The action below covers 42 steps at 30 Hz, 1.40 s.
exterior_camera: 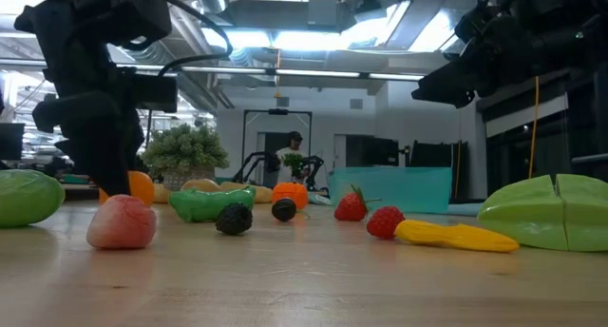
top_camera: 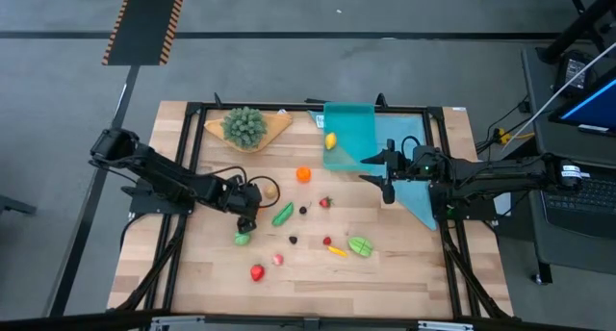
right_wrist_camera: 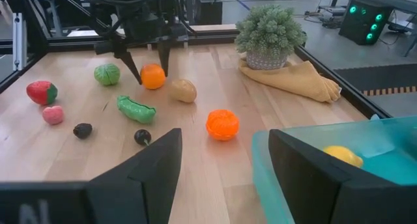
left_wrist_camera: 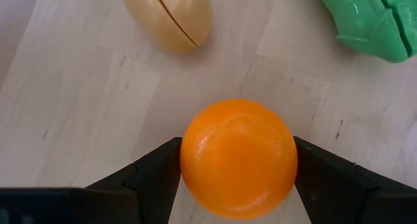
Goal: Pick and placing Produce into tupperware
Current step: Put the orange into the blue bin
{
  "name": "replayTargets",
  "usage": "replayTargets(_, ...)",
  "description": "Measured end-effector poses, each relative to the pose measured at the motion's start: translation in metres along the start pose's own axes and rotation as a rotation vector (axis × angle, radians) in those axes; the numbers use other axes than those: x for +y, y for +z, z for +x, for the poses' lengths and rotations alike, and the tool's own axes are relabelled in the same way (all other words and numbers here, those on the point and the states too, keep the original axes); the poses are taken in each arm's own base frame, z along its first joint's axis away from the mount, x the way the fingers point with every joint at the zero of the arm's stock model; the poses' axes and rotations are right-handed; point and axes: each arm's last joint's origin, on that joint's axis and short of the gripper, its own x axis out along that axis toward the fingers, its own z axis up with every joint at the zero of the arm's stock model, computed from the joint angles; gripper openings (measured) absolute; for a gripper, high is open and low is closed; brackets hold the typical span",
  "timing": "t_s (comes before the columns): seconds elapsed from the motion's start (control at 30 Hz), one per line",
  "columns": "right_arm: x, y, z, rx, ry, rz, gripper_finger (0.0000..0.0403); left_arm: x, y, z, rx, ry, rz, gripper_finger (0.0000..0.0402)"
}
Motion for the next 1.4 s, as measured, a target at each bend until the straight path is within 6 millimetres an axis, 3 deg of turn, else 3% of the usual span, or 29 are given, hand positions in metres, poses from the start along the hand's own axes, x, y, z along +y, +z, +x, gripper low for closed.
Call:
replayTargets(0.73, 0.0000, 0.0000, 0.0000, 0.000, 0.000, 0.000, 0.0232, 0.0002, 0.0001, 0.0000, -0.003, 0.005, -0.008, 0.0263)
replayTargets(1.4, 0.0000, 0.0000, 0.0000, 0.000, 0.000, 0.000, 0.0232, 0.0002, 0.0001, 0.0000, -0.004, 0.006, -0.002, 0.0240)
